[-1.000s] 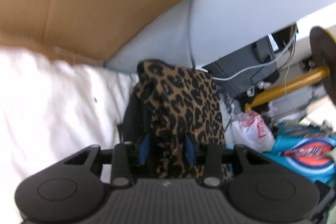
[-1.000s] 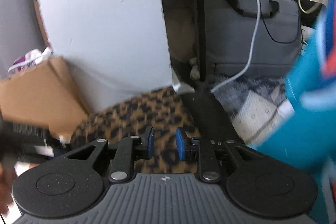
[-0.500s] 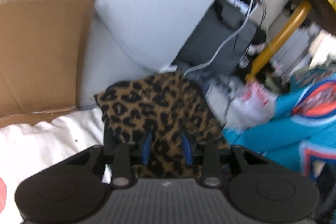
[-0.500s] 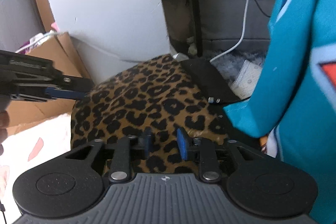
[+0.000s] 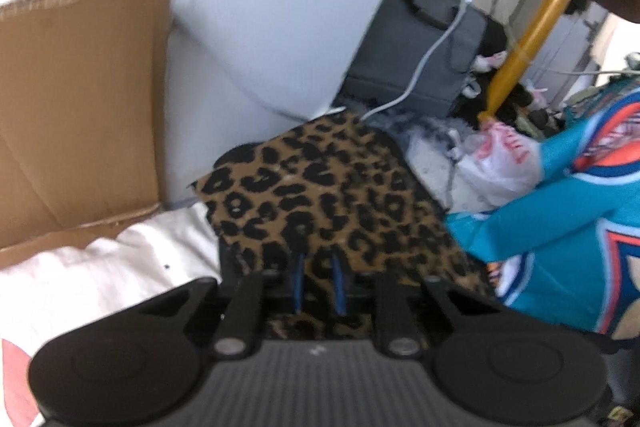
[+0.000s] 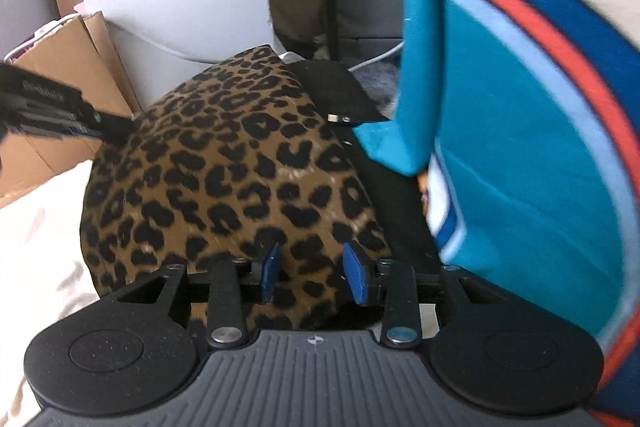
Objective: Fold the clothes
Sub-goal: 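Lower the shorts onto the black garment and open both grippers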
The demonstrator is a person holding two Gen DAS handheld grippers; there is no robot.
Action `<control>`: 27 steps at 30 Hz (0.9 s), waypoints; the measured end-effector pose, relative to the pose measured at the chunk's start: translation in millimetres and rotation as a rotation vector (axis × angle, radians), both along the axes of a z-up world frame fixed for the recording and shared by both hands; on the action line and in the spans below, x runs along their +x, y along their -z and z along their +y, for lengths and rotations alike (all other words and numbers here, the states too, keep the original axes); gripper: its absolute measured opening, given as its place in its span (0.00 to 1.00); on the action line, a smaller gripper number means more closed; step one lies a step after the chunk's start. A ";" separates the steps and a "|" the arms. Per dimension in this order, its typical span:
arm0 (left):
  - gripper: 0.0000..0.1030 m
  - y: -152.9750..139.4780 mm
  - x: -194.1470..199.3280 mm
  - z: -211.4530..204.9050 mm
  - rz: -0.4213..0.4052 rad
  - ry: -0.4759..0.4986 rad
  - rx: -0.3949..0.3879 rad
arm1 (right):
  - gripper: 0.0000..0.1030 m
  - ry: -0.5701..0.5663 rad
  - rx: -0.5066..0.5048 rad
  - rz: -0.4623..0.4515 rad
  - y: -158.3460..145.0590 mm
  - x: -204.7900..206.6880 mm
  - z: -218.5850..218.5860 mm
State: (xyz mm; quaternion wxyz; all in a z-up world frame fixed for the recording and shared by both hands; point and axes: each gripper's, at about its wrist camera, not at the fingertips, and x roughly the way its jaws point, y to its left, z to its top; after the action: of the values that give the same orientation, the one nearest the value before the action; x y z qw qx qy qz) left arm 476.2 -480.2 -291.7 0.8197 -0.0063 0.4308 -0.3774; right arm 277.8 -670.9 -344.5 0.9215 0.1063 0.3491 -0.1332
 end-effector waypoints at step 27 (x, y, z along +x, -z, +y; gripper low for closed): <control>0.48 16.9 -45.9 13.7 0.094 0.001 0.135 | 0.47 -0.035 0.079 0.066 -7.0 -9.1 44.8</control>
State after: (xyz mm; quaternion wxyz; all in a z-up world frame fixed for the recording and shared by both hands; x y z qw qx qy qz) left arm 430.3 -466.5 -308.7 0.7969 0.0317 0.4933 -0.3473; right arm 268.7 -626.1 -337.5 0.9068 0.1321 0.3859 -0.1065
